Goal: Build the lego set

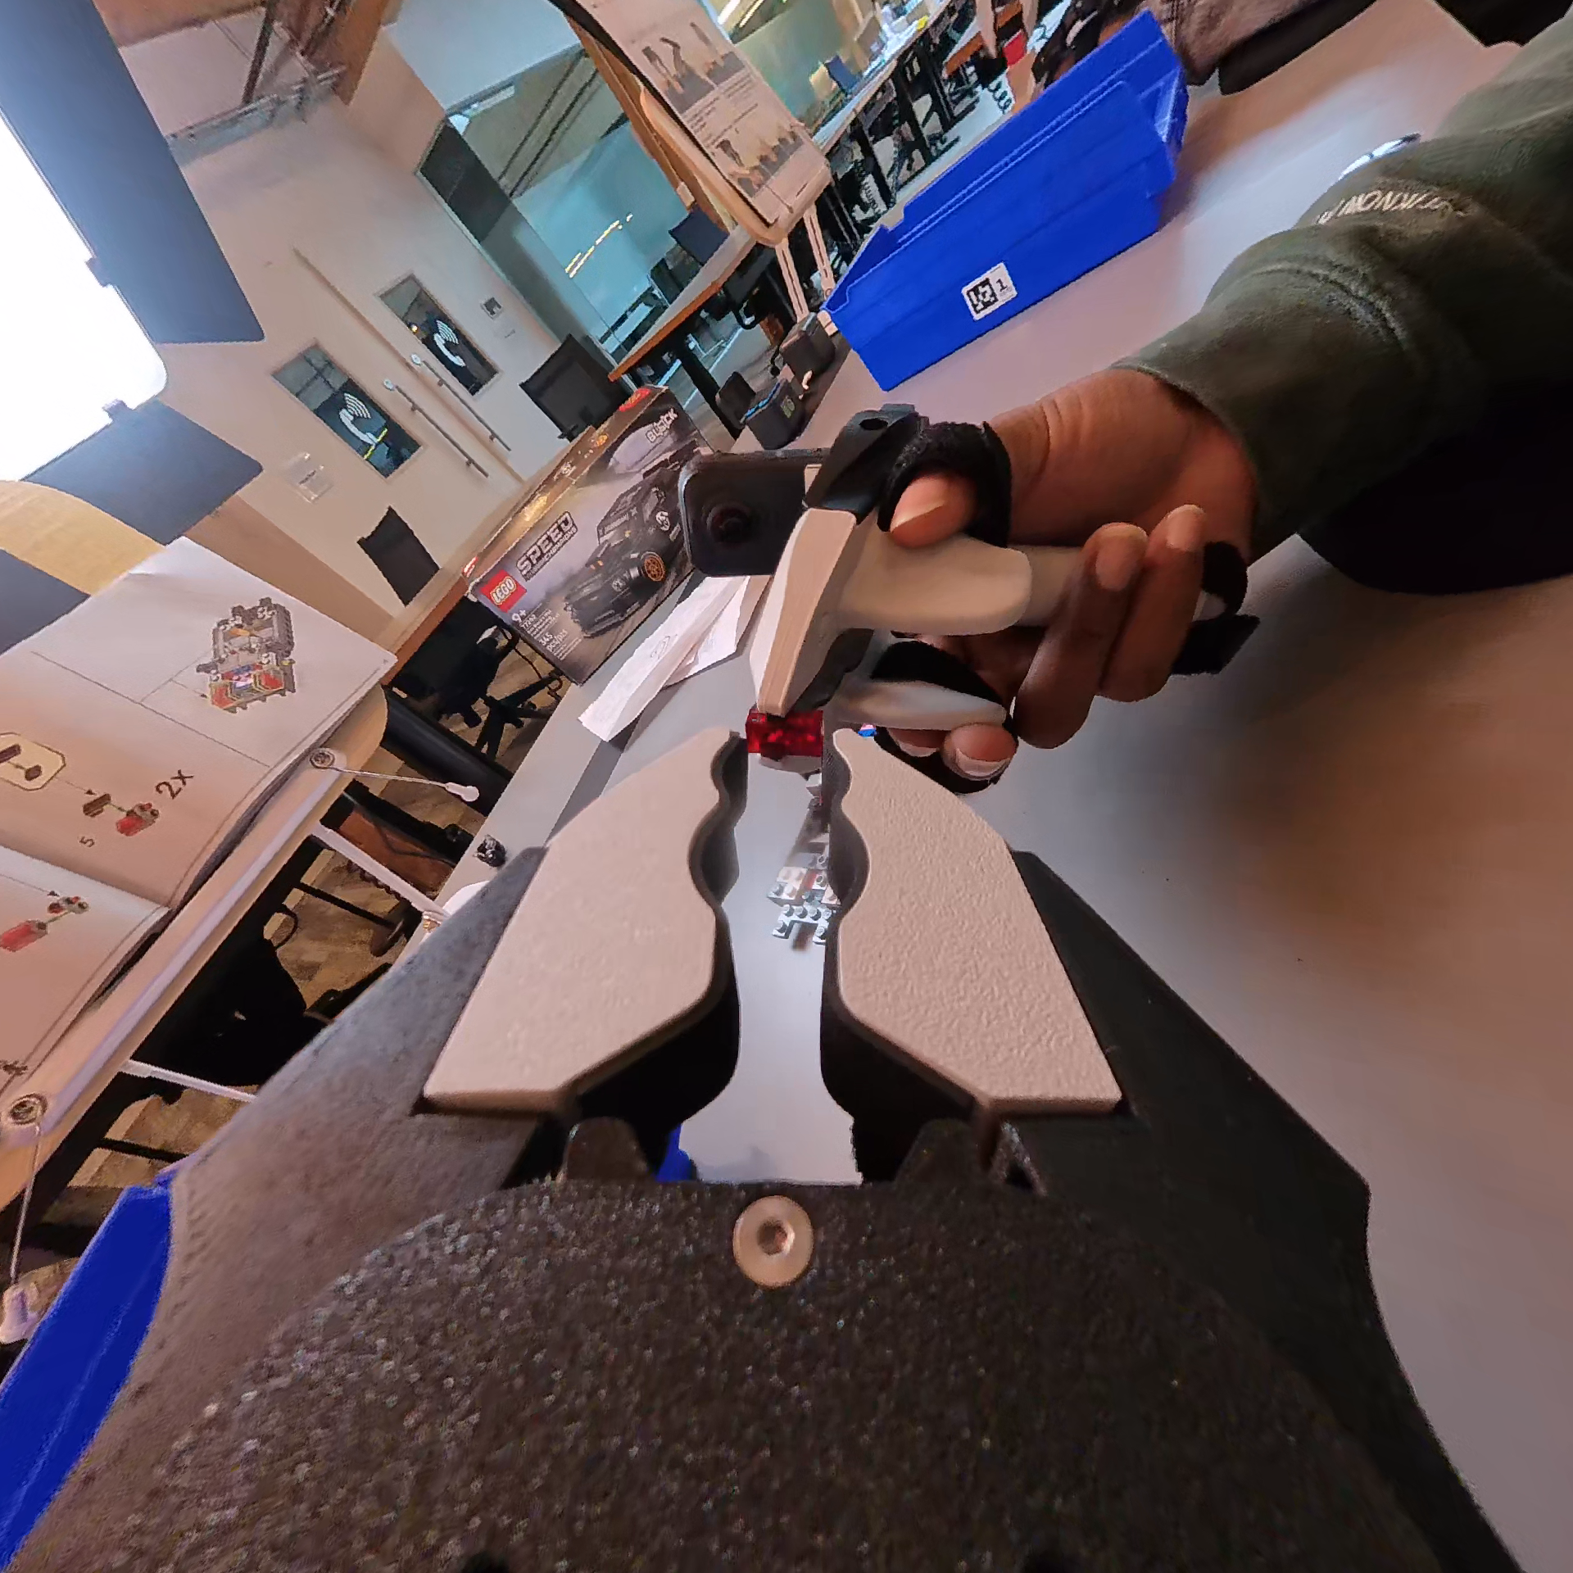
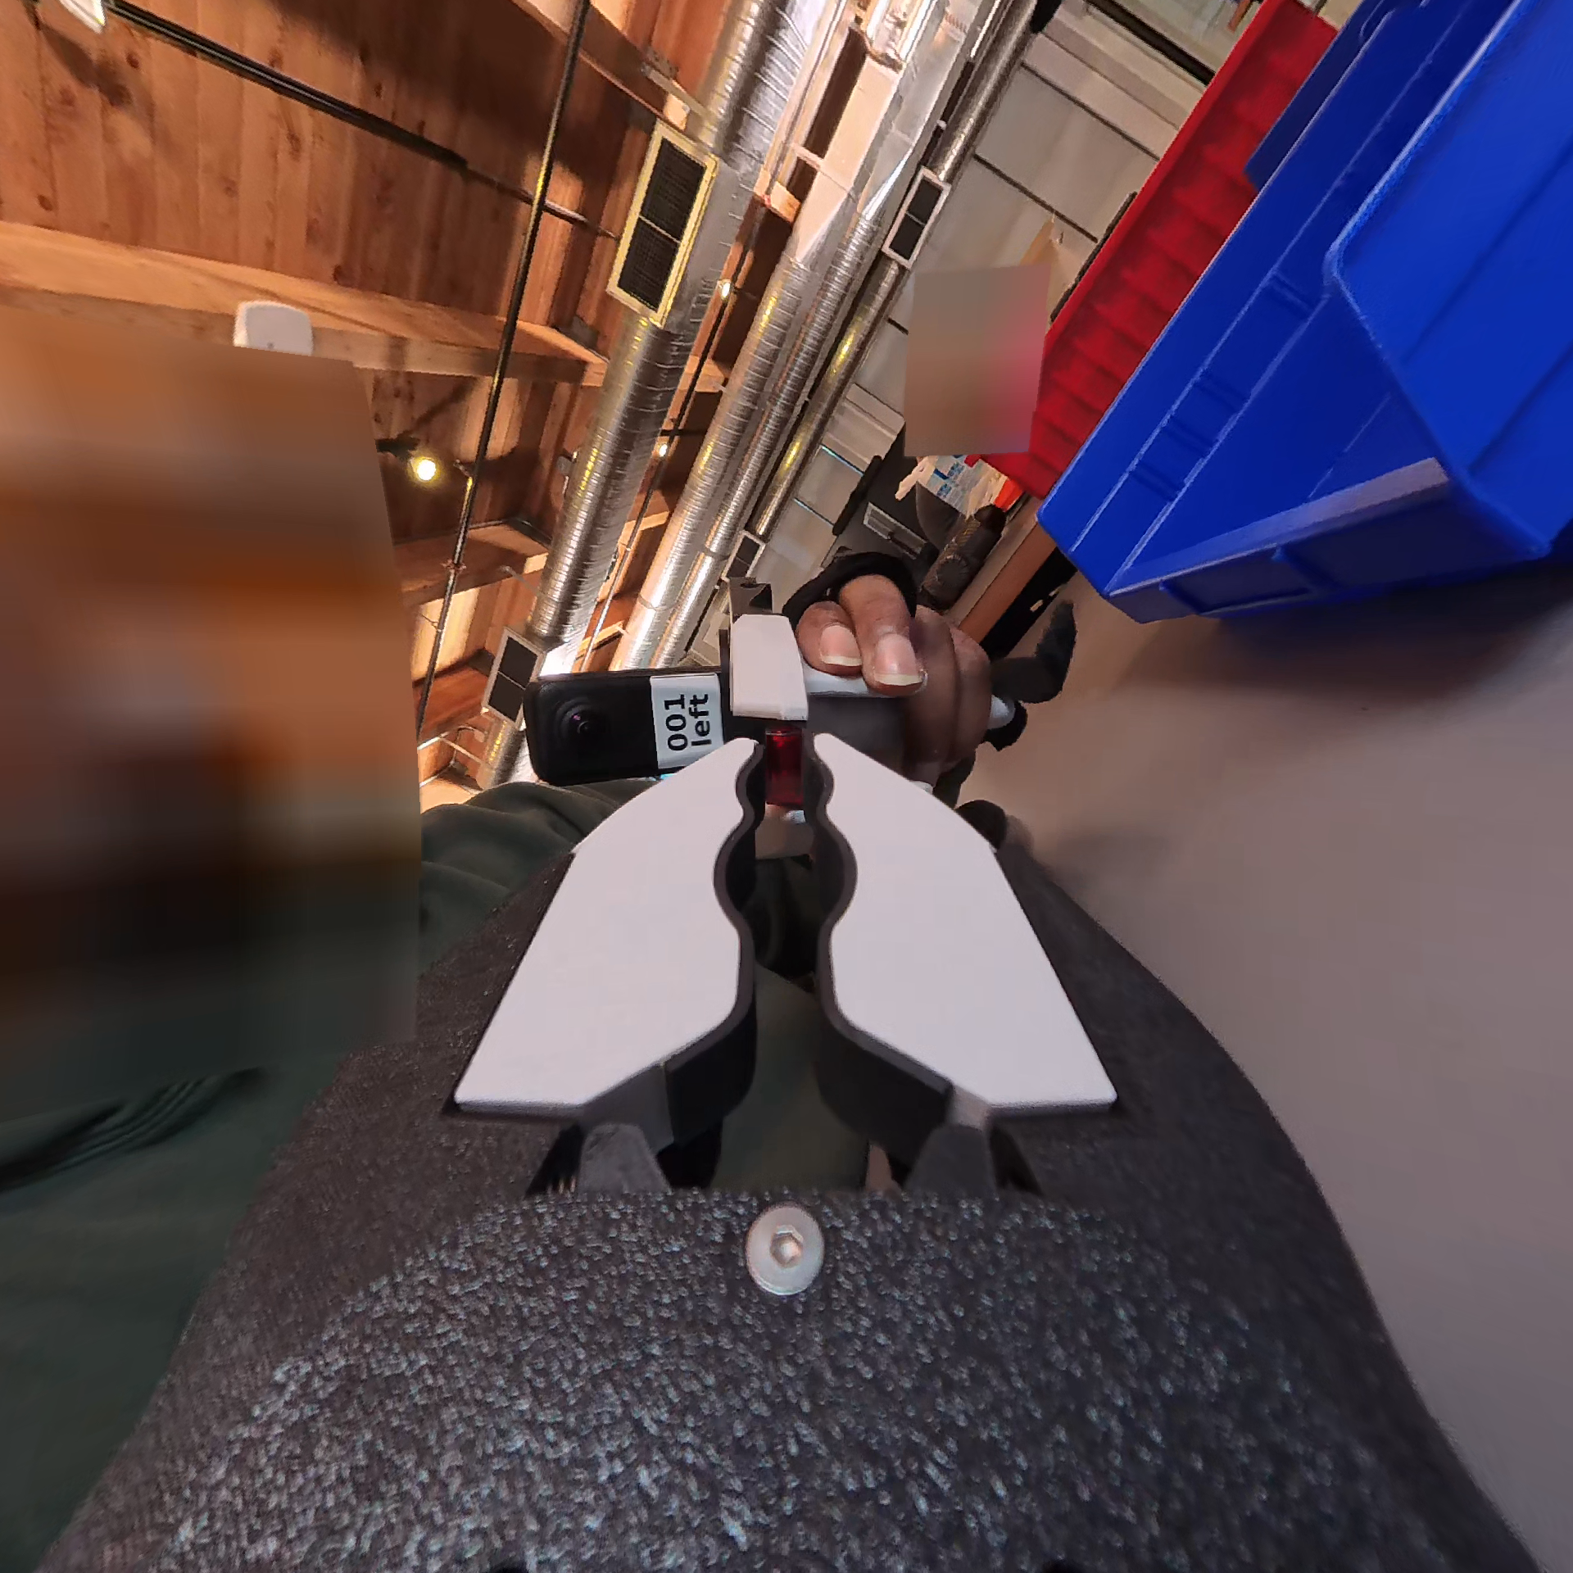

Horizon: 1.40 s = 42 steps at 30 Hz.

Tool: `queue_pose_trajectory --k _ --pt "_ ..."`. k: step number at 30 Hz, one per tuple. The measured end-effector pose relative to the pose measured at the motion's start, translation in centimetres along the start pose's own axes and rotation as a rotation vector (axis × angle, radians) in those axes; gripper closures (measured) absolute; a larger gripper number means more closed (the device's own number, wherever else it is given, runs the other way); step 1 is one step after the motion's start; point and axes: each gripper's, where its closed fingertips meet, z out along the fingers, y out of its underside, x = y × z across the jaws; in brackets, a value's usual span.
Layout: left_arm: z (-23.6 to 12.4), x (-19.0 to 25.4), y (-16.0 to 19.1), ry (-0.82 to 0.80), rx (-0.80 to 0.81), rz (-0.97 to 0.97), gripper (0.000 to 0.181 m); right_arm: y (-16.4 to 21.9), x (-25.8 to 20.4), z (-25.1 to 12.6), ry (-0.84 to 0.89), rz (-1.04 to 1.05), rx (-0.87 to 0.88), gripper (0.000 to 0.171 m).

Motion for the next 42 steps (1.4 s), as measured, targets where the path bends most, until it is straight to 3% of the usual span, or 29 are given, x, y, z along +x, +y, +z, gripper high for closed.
queue_pose_trajectory --k 11,31,35,38,42 --pt "-0.3 0.5 -0.3 0.030 0.041 -0.016 0.165 0.6 0.1 0.1 -0.031 0.065 -0.029 0.164" --pt "-1.8 0.7 -4.0 0.091 0.220 -0.120 0.166 1.4 -4.0 0.6 -0.063 -0.175 -0.147 0.164" --pt "-6.4 -4.8 -6.5 -0.011 0.392 -0.260 0.165 -2.5 -3.6 -3.1 0.054 -0.282 0.005 0.164" --pt "-3.9 -3.1 -4.6 0.016 0.284 -0.206 0.164 -0.9 -3.1 -0.1 0.038 -0.304 -0.083 0.164" --pt "-2.7 -5.4 0.8 -0.092 0.041 -0.221 0.165 -1.2 -1.1 -0.8 0.151 -0.366 -0.079 0.164"
